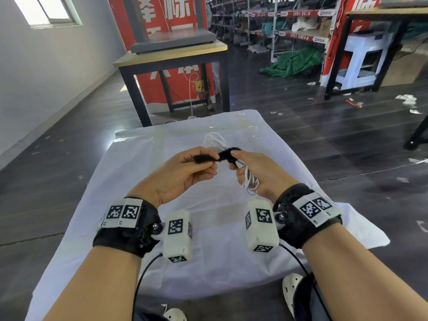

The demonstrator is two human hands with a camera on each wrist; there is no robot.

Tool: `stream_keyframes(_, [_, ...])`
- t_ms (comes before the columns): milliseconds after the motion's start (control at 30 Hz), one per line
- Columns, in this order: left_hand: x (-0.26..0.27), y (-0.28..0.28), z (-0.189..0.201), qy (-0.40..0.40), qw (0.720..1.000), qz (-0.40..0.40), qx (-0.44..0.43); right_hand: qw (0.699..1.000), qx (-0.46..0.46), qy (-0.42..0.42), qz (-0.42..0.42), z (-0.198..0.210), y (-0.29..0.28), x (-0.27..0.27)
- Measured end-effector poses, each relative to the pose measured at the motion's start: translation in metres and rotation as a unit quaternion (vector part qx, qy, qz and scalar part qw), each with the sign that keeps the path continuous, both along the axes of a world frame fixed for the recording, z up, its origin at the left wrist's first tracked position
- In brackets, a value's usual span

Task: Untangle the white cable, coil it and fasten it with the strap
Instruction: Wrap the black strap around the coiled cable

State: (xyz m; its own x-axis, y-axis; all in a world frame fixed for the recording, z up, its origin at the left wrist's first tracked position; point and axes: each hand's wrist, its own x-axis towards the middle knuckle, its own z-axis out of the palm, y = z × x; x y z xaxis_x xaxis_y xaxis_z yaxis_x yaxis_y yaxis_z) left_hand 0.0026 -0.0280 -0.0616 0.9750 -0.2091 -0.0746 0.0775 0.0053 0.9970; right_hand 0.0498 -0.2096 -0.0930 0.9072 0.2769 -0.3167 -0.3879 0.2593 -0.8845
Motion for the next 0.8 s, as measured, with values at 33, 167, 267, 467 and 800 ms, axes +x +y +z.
stream_keyframes(33, [-0.001, 0.000, 0.001, 0.011, 1.000, -0.001, -0.020, 1.000, 0.000, 0.000, -0.002, 0.000, 0.000, 0.000])
stream_keyframes(167, [0.000, 0.002, 0.007, 0.064, 0.991, -0.029, -0.110, 1.000, -0.014, -0.006, -0.004, -0.001, -0.001, 0.001])
stream_keyframes(267, [0.003, 0.001, 0.006, 0.069, 0.996, 0.033, -0.037, 1.000, -0.023, -0.011, -0.014, -0.001, 0.000, 0.001])
stream_keyframes(467, [0.006, -0.004, -0.001, 0.102, 0.991, 0.072, 0.038, 0.999, 0.029, 0.000, -0.025, 0.003, 0.004, -0.003])
stream_keyframes(800, [-0.001, -0.012, -0.004, 0.107, 0.986, -0.071, 0.108, 0.993, 0.080, 0.073, -0.040, 0.010, 0.003, -0.004])
